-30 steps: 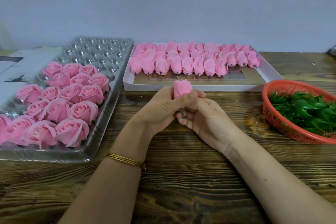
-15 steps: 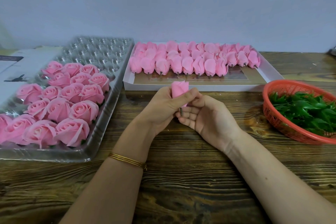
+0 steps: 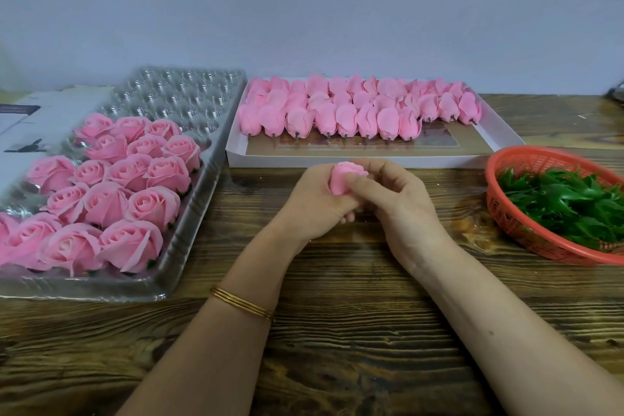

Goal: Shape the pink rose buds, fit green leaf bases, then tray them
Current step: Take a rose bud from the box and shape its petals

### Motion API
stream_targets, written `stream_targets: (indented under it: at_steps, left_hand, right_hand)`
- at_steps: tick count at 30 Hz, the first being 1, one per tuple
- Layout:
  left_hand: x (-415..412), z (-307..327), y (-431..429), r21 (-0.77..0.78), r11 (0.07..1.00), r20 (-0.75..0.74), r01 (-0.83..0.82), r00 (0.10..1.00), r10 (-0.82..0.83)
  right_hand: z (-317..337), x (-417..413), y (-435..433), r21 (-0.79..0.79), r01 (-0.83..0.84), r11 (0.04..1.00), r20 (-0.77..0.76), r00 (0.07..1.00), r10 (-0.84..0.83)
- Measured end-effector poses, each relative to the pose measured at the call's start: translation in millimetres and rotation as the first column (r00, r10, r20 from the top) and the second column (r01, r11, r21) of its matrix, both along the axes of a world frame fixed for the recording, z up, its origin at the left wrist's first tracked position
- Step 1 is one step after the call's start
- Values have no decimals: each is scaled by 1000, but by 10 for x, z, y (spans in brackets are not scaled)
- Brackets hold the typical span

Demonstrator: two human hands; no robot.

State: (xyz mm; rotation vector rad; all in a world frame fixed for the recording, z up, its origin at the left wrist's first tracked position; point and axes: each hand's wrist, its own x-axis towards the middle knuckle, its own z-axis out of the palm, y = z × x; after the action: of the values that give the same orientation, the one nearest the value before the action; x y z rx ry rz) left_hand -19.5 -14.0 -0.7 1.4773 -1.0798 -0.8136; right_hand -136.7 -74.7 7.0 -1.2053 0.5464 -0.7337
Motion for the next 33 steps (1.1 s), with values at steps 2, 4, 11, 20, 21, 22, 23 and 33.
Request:
stream_targets:
  at_steps: [2, 4, 11, 20, 21, 22, 23, 33]
  left_hand:
    - [-4, -5, -5, 12, 999, 28, 30, 999, -30]
    - [3, -10, -7, 15, 999, 31, 38, 999, -38]
    - [-33, 4, 14, 18, 998, -26, 59, 998, -58]
    - [-34, 94, 83, 52, 981, -133, 188, 975, -179]
    - [-33, 102, 93, 54, 977, -143, 208, 969, -199]
    - [-36, 110, 103, 51, 973, -152, 227, 964, -217]
    - [-41, 114, 109, 47, 969, -159, 241, 960, -231]
    - [-39, 77, 32, -17, 989, -346, -146, 929, 131]
  right_hand:
    - [16, 4, 20, -21, -1, 1000, -19, 1000, 0]
    - [18, 5, 22, -13, 7, 1000, -5, 1000, -7]
    - [-5, 11, -24, 49, -52, 997, 22, 998, 51]
    - [63, -23, -28, 104, -225, 969, 36, 974, 222]
    - [71, -28, -27, 113, -244, 963, 36, 970, 241]
    - [77, -34, -27, 122, -258, 958, 37, 966, 255]
    - [79, -37, -32, 127, -266, 956, 35, 964, 264]
    - [31, 4, -68, 257, -36, 966, 120, 993, 5]
